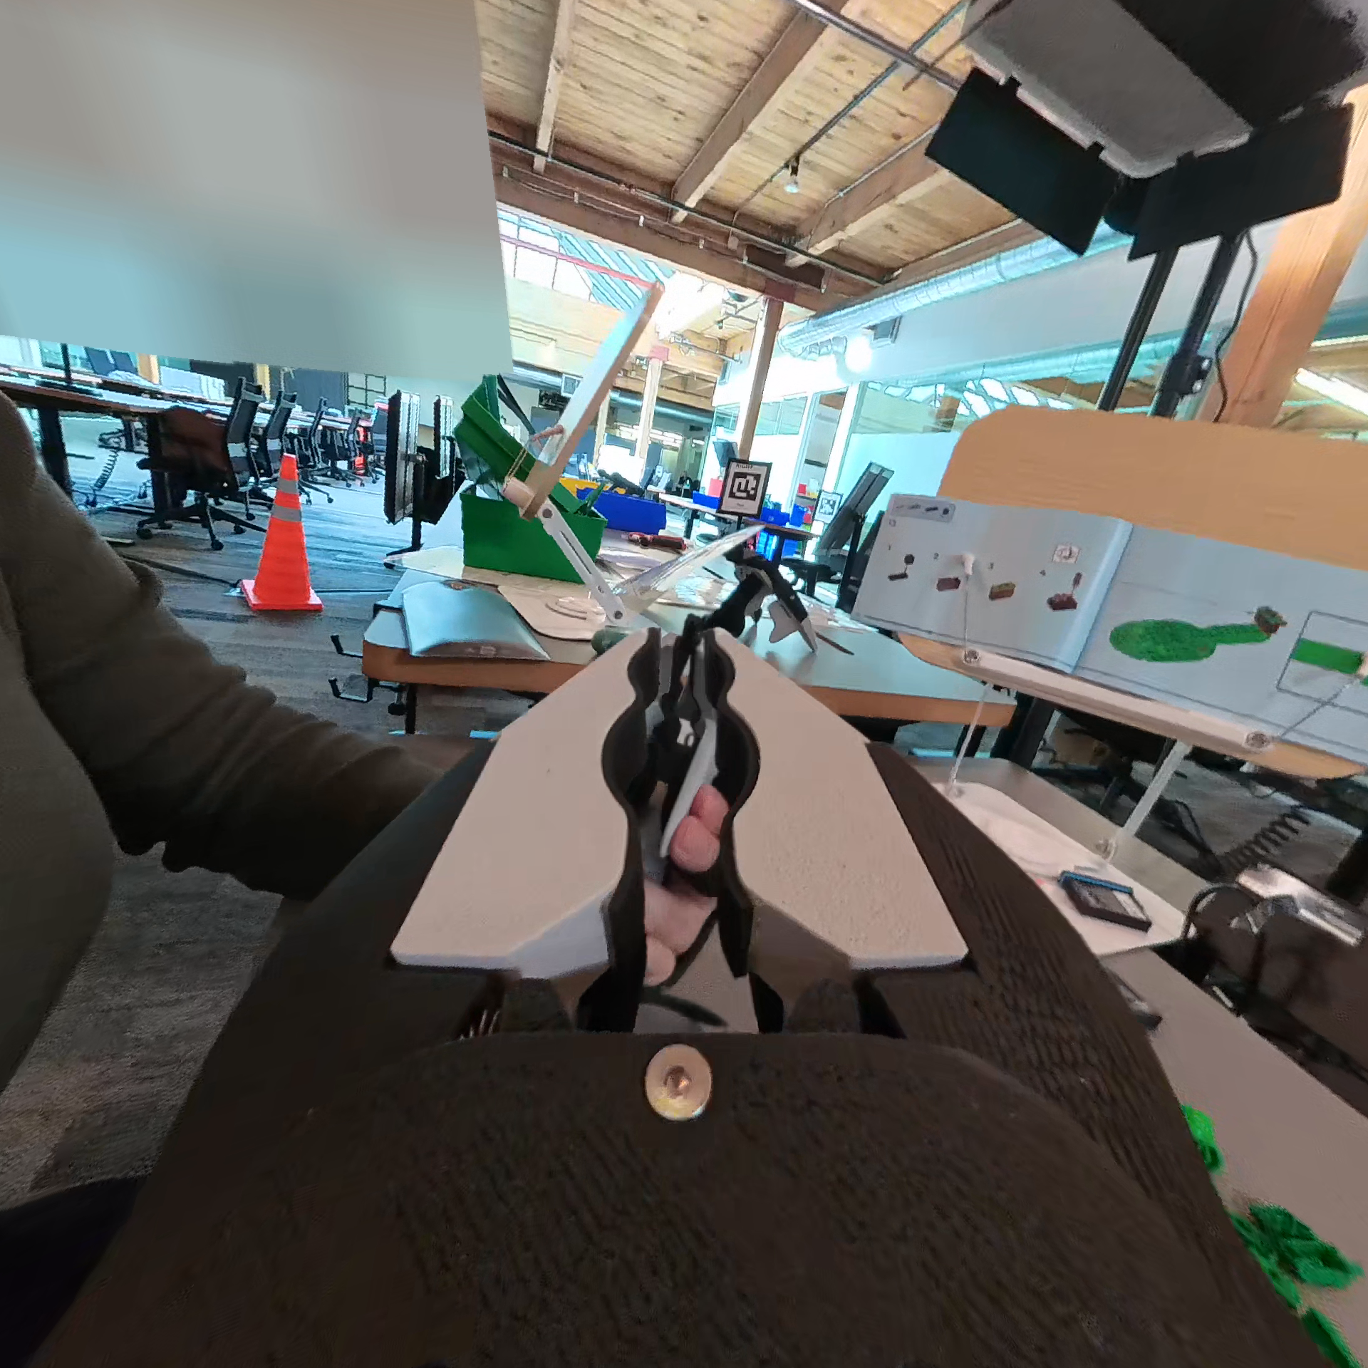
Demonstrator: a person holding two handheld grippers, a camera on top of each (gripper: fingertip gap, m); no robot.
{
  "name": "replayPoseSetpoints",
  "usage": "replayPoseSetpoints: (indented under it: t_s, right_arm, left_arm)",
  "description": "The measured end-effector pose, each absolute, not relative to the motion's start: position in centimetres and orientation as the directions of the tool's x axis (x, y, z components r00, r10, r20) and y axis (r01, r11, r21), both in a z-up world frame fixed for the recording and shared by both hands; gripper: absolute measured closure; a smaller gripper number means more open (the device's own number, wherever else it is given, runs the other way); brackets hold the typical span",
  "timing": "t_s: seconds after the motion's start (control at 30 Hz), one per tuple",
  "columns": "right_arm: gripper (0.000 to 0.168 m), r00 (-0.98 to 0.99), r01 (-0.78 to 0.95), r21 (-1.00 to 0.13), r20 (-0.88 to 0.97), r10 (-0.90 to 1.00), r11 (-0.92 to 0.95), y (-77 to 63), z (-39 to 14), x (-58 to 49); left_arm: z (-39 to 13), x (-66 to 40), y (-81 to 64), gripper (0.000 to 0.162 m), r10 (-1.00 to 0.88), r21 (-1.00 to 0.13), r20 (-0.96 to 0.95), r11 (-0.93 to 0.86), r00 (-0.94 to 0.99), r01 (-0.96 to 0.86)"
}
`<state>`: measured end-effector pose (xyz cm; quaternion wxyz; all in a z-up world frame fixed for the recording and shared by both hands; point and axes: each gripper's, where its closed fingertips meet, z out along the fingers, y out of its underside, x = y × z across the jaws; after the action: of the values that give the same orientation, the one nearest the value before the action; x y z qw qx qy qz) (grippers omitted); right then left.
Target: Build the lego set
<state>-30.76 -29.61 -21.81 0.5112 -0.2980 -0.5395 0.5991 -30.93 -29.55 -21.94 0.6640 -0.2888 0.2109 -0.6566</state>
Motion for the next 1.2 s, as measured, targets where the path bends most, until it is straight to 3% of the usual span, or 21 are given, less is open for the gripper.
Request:
replayPoseSetpoints:
  t_s: [0.17, 0.37, 0.6, 0.7, 0.8, 0.9, 0.97, 1.07, 1.2]
  right_arm:
    - [0.155, -0.327, -0.324, -0.936, 0.247, 0.912, 0.138, -30.4, -21.4, -30.8]
    - [0.164, -0.352, -0.335, -0.905, 0.378, 0.856, 0.262, -31.6, -21.8, -30.7]
    - [0.166, -0.362, -0.326, -0.895, 0.415, 0.835, 0.304, -31.6, -22.0, -30.6]
    - [0.166, -0.305, -0.301, -0.889, 0.432, 0.849, 0.345, -30.0, -22.4, -30.6]
    - [0.166, -0.29, -0.217, -0.904, 0.421, 0.86, 0.369, -26.7, -24.2, -30.7]
    - [0.166, -0.317, -0.018, -0.939, 0.33, 0.889, 0.343, -21.5, -28.8, -31.4]
    - [0.166, -0.358, 0.107, -0.95, 0.239, 0.903, 0.293, -19.2, -31.9, -31.6]
    - [0.166, -0.396, 0.226, -0.938, 0.158, 0.904, 0.263, -17.2, -35.2, -32.0]
    - [0.166, -0.414, 0.279, -0.94, 0.065, 0.908, 0.194, -15.9, -36.8, -32.3]
  left_arm:
    - [-22.0, -30.3, -30.7, 0.161, -0.983, -0.657, 0.112, -0.183, -0.146, 0.731]
    - [-22.2, -29.8, -31.4, 0.16, -0.956, -0.656, 0.122, -0.278, -0.266, 0.702]
    - [-22.3, -29.7, -31.3, 0.16, -0.947, -0.656, 0.138, -0.306, -0.289, 0.69]
    - [-22.8, -29.8, -29.5, 0.16, -0.963, -0.652, 0.204, -0.27, -0.178, 0.709]
    - [-24.7, -30.2, -25.5, 0.122, -0.932, -0.719, 0.349, -0.198, 0.1, 0.666]
    - [-29.3, -31.1, -21.6, 0.101, -0.815, -0.91, 0.339, -0.159, 0.469, 0.383]
    - [-33.0, -32.2, -19.5, 0.094, -0.708, -0.985, 0.163, -0.158, 0.687, 0.071]
    - [-37.4, -32.8, -17.9, 0.093, -0.667, -0.94, 0.002, -0.255, 0.745, -0.225]
    - [-42.0, -33.6, -16.5, 0.106, -0.69, -0.845, -0.035, -0.366, 0.723, -0.39]
